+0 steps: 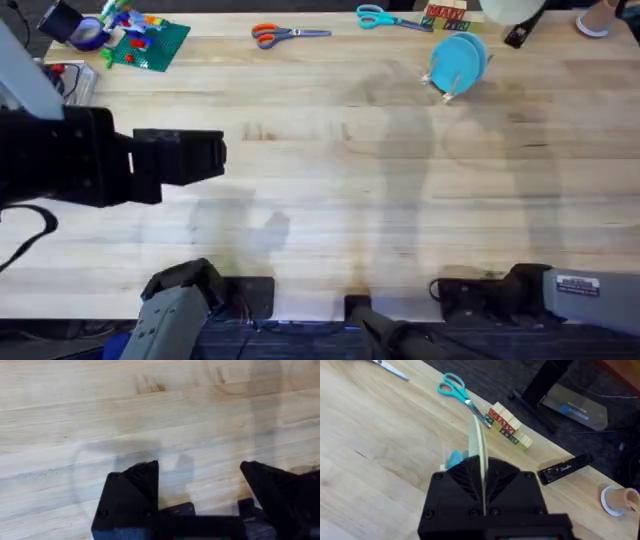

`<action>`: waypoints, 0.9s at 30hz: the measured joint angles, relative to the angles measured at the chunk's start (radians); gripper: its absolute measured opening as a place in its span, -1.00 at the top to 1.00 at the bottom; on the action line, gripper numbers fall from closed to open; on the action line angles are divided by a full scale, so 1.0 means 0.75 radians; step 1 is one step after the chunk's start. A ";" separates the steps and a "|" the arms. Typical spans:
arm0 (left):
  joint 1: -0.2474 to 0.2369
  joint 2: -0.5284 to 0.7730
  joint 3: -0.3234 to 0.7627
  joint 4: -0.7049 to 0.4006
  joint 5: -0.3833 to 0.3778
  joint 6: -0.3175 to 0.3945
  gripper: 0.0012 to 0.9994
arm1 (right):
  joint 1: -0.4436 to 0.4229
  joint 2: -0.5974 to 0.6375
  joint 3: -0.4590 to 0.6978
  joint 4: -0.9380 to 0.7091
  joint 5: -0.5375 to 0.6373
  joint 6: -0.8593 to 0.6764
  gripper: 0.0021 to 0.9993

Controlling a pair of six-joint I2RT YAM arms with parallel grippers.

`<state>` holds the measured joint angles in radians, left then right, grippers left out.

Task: Pick up the plates from the table one by one and place each into a slot on the dish rack.

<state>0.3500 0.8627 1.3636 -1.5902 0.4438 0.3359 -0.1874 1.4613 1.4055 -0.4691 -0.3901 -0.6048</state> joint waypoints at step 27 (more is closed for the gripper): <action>0.000 0.000 0.000 0.000 0.000 0.000 -0.99 | -0.040 0.202 0.000 0.157 0.000 -0.176 0.95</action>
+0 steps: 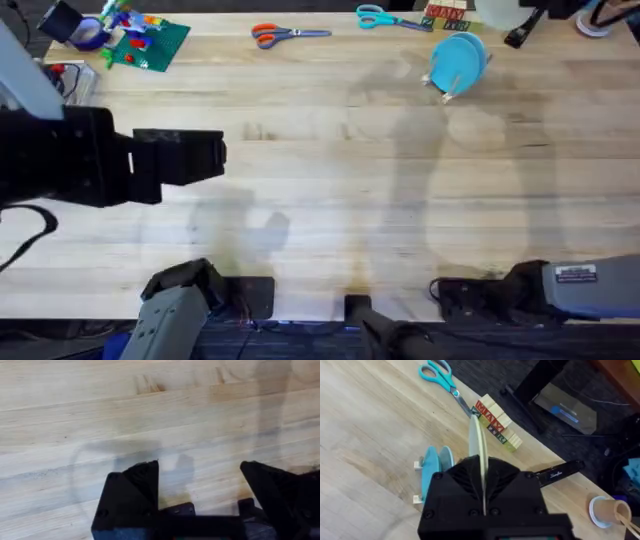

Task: Pick up the plates from the table one by one and place each into a slot on the dish rack.

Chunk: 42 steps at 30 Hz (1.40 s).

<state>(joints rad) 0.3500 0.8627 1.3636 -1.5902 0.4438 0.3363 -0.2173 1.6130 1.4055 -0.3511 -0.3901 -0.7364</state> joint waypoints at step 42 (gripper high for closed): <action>0.000 0.000 0.000 0.000 0.000 0.000 -0.99 | -0.009 0.166 0.000 -0.031 0.001 0.023 0.95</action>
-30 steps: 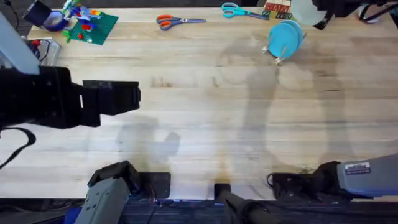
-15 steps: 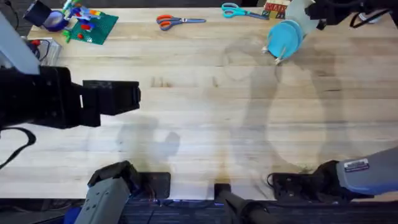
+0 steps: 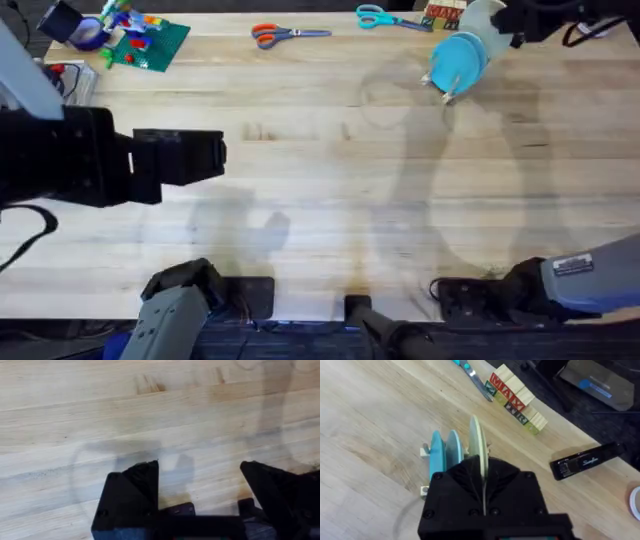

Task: Pick up the plates from the table one by one and place each into a slot on the dish rack.

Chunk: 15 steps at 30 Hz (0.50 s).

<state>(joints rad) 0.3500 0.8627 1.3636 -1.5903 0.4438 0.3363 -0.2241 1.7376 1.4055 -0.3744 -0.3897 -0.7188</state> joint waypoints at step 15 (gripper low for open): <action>0.000 0.000 0.000 0.000 0.000 0.000 -0.99 | -0.001 0.047 0.000 -0.021 0.000 0.022 0.95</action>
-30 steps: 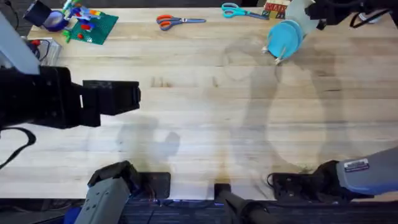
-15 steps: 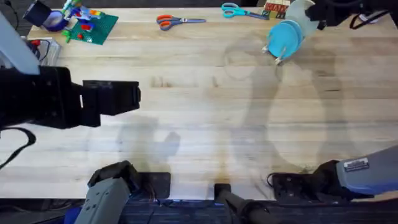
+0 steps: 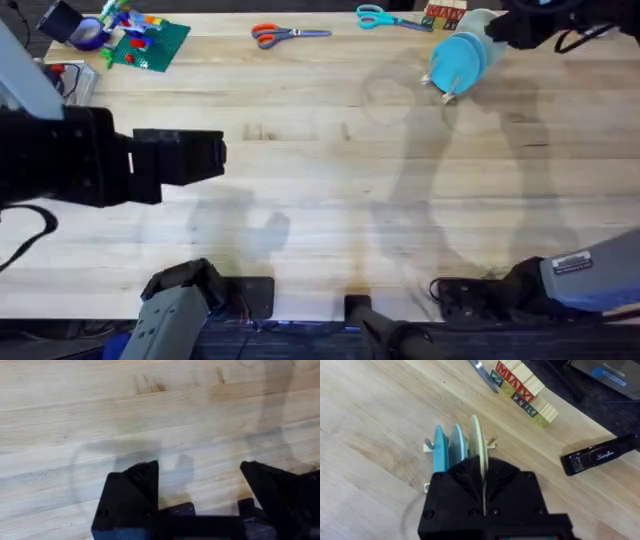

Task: Pick up the plates from the table one by one and place each into a slot on the dish rack.

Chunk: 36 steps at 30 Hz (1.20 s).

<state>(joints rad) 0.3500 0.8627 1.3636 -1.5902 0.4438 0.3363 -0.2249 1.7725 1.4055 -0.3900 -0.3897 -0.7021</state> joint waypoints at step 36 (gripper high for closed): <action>0.000 0.000 0.000 0.000 0.000 0.000 -0.99 | 0.000 0.037 0.000 -0.014 0.000 0.005 0.95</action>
<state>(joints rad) 0.3500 0.8627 1.3636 -1.5902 0.4438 0.3362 -0.2249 1.8004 1.4055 -0.4004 -0.3897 -0.6987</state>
